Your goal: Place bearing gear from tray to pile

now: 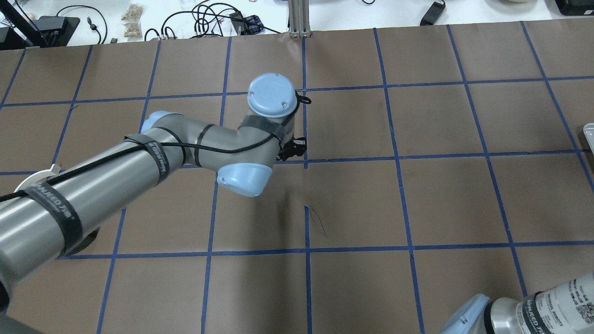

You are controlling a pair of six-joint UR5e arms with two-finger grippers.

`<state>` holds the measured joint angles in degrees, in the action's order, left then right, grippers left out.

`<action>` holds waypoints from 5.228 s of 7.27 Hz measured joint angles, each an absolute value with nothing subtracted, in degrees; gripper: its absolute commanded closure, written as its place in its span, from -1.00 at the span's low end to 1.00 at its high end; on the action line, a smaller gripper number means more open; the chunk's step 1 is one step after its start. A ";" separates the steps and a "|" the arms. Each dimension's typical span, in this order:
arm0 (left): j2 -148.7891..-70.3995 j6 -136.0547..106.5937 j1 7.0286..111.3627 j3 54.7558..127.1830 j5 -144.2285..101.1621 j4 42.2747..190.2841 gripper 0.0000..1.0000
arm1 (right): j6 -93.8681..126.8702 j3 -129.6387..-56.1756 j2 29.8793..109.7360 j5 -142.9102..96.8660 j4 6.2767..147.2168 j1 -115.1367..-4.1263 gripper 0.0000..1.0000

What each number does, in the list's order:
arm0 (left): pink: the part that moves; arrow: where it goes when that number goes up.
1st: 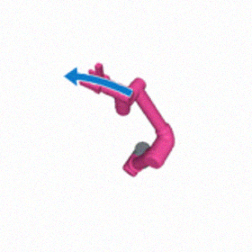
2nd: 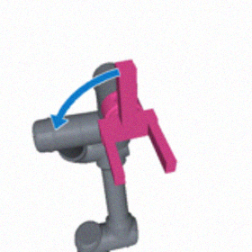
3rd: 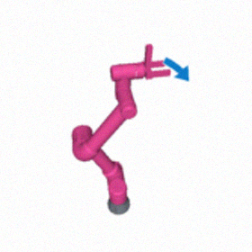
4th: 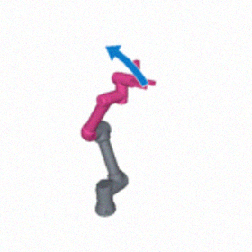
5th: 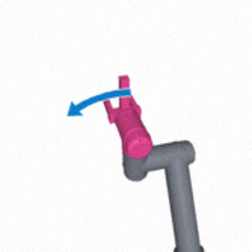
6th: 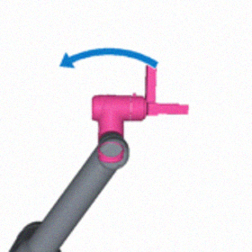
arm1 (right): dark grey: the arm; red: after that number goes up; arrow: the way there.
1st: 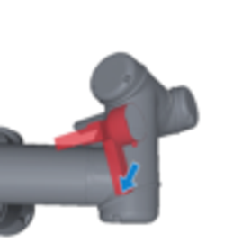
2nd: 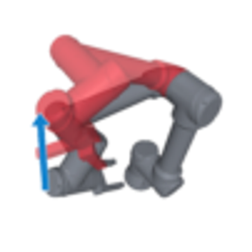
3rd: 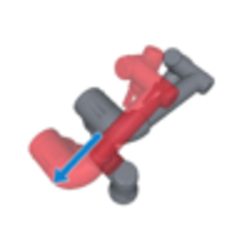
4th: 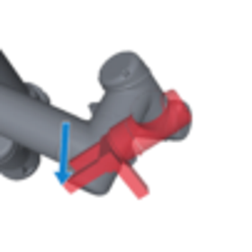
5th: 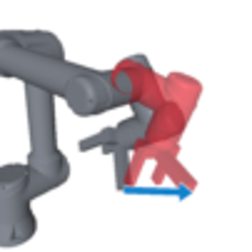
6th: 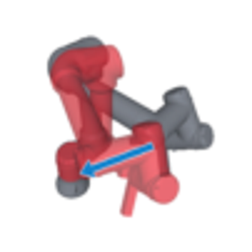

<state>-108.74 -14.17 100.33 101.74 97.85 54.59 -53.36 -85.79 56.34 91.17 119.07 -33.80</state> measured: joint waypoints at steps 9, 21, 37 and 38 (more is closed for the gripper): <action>-108.91 19.17 61.14 108.73 99.83 56.06 1.00 | -52.57 -85.74 52.94 89.44 119.26 -33.75 0.78; -94.23 1.70 83.19 85.37 92.68 94.51 -1.00 | -34.91 -88.54 68.87 90.60 104.37 -55.74 1.00; -86.67 -4.78 92.66 98.87 90.62 73.55 -1.00 | 35.59 -106.62 64.76 87.25 133.61 -113.72 0.02; -87.02 -5.03 92.75 98.87 90.54 73.51 -1.00 | 36.32 -106.63 64.35 87.41 133.88 -114.01 -0.79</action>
<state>-87.02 -5.03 92.75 98.87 90.54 73.51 36.32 -106.63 64.35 87.41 133.88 -114.01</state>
